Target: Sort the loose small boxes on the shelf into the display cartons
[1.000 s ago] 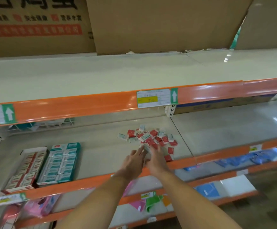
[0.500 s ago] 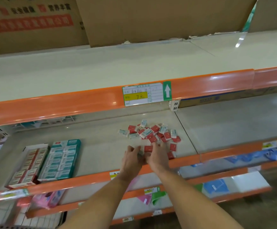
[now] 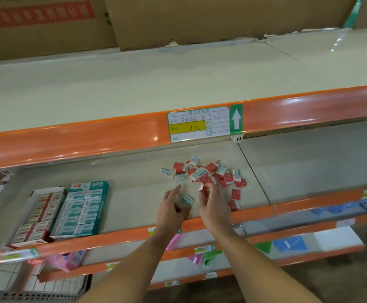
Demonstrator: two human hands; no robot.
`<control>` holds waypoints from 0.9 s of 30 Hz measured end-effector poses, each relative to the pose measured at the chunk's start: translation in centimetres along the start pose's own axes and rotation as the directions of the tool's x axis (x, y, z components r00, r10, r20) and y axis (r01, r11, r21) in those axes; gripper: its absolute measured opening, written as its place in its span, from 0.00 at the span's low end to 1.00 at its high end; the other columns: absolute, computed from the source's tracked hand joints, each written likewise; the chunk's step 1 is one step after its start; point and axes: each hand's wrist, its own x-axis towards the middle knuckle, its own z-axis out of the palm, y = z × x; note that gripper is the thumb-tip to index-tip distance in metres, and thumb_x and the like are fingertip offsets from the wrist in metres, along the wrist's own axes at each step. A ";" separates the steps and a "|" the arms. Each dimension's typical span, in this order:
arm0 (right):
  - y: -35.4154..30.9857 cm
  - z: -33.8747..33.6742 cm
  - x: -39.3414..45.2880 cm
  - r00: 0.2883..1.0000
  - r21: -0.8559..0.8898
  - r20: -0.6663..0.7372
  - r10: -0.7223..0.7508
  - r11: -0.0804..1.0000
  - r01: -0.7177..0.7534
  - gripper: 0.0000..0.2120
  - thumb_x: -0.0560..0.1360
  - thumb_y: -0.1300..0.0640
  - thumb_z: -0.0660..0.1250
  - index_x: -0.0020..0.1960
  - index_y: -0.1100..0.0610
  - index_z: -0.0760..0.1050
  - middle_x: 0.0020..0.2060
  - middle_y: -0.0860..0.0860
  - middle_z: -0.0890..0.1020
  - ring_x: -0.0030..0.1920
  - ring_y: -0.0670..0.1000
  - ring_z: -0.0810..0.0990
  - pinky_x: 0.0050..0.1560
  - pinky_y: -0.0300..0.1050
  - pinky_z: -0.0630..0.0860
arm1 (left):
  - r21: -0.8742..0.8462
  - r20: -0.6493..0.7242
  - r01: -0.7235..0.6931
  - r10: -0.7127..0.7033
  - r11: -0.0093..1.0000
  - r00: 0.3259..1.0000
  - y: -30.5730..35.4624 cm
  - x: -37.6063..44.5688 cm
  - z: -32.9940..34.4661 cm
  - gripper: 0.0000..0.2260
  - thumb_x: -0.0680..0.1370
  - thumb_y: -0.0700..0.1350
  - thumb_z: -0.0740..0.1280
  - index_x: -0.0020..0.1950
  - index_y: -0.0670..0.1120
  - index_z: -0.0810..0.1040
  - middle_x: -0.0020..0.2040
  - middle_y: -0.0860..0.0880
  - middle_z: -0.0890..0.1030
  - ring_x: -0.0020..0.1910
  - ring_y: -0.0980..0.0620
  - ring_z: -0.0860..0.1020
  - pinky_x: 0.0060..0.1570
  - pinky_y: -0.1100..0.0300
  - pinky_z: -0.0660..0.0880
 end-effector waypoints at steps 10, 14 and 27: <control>0.4 0.3 0.9 0.985 -0.002 0.140 0.100 0.995 -0.101 0.12 0.83 0.53 0.58 0.65 0.51 0.70 0.53 0.48 0.83 0.50 0.49 0.83 0.44 0.45 0.79 | 0.044 -0.041 0.006 -0.005 0.999 0.999 -0.1 0.1 0.5 0.15 0.73 0.45 0.75 0.59 0.48 0.79 0.56 0.54 0.72 0.51 0.54 0.76 0.55 0.57 0.79; 0.2 0.1 0.8 0.985 0.070 0.124 0.119 0.989 -0.129 0.19 0.80 0.54 0.65 0.69 0.53 0.68 0.55 0.49 0.82 0.50 0.48 0.83 0.42 0.40 0.79 | 0.045 -0.049 -0.014 0.016 0.999 0.999 -0.1 0.1 0.5 0.14 0.73 0.45 0.75 0.57 0.49 0.80 0.55 0.55 0.72 0.51 0.55 0.76 0.53 0.57 0.80; 0.6 -0.1 1.0 0.986 0.193 0.135 0.101 0.973 -0.126 0.20 0.73 0.57 0.75 0.60 0.55 0.70 0.47 0.44 0.78 0.43 0.42 0.80 0.41 0.35 0.80 | 0.059 -0.065 -0.079 0.083 0.995 0.994 0.0 -0.2 0.1 0.13 0.76 0.40 0.70 0.61 0.49 0.78 0.59 0.56 0.74 0.50 0.60 0.73 0.52 0.63 0.78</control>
